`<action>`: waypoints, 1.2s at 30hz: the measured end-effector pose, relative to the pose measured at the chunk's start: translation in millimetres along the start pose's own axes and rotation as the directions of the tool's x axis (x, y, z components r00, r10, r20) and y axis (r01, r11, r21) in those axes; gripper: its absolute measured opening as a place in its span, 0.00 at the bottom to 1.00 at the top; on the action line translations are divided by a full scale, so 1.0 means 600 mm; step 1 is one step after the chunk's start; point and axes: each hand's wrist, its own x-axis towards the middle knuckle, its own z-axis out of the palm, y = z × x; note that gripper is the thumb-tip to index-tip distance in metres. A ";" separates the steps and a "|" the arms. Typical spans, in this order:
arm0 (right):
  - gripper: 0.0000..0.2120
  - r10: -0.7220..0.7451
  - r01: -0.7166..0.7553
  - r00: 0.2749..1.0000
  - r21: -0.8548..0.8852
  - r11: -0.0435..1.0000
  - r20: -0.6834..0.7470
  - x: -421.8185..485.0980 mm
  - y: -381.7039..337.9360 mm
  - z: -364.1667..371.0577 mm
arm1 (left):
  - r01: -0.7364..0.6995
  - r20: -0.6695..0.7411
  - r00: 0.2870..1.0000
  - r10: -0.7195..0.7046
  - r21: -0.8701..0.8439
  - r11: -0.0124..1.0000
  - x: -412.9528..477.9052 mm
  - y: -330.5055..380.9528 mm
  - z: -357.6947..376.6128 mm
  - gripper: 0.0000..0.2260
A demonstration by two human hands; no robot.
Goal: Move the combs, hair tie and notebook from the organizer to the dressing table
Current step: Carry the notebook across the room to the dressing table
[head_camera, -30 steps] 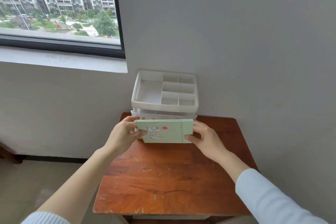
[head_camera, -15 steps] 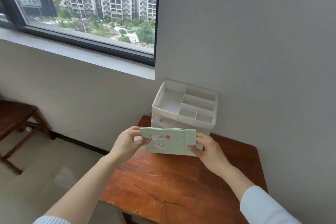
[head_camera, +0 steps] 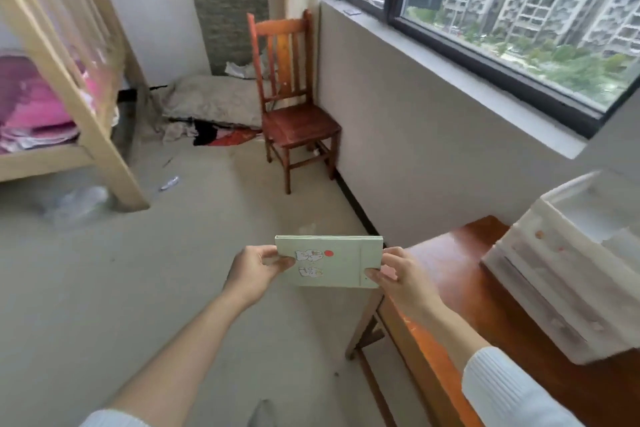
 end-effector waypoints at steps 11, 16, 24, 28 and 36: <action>0.11 -0.399 0.393 0.858 0.086 0.915 0.323 0.104 -0.468 0.413 | 0.141 -0.537 0.829 -0.155 -0.069 0.988 -0.267 -0.221 -0.500 0.07; 0.12 -0.497 0.457 0.761 0.199 0.867 0.417 0.078 -0.707 0.642 | 0.192 -0.717 0.673 -0.182 -0.069 0.979 -0.416 -0.329 -0.723 0.06; 0.08 -0.601 0.569 0.526 0.276 0.775 0.602 0.043 -1.035 0.909 | 0.225 -0.874 0.410 -0.262 -0.181 0.957 -0.609 -0.461 -0.990 0.06; 0.10 -0.650 0.611 0.451 0.319 0.725 0.612 0.064 -1.193 1.025 | 0.197 -0.913 0.305 -0.271 -0.218 0.956 -0.643 -0.524 -1.120 0.05; 0.08 -0.719 0.692 0.319 0.367 0.621 0.617 0.174 -1.522 1.251 | 0.121 -0.917 0.243 -0.317 -0.295 0.948 -0.635 -0.632 -1.458 0.04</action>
